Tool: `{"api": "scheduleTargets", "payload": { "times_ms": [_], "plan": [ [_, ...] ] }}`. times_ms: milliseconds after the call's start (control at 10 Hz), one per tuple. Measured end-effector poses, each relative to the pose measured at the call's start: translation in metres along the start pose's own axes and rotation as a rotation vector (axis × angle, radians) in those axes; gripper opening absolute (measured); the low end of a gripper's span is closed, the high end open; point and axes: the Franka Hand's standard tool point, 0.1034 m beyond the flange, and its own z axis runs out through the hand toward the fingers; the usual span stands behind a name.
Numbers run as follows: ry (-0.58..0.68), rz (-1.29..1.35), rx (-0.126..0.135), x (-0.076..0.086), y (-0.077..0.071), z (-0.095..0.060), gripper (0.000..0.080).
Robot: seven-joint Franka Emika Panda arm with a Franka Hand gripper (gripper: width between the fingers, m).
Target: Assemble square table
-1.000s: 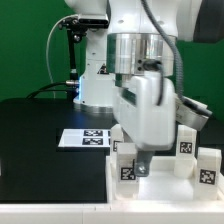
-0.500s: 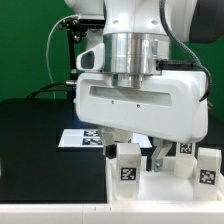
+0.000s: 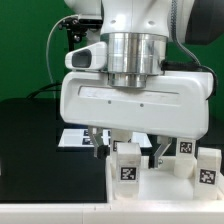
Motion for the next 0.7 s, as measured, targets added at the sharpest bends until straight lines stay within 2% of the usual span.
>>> {"api": "scheduleTargets", "payload": {
  "times_ms": [100, 300, 400, 500, 600, 700],
  "plan": [
    [0.009, -0.024, 0.009, 0.0028, -0.0018, -0.0053, 0.0649],
    [0.004, 0.026, 0.004, 0.0012, -0.0003, -0.0022, 0.0621],
    [0.004, 0.051, 0.006, 0.0012, -0.0005, -0.0022, 0.0436],
    [0.003, 0.141, 0.005, 0.0007, -0.0004, -0.0019, 0.0436],
    [0.002, 0.207, 0.005, 0.0007, 0.0003, -0.0019, 0.0283],
    [0.001, 0.285, 0.004, 0.0007, 0.001, -0.0019, 0.0284]
  ]
}}
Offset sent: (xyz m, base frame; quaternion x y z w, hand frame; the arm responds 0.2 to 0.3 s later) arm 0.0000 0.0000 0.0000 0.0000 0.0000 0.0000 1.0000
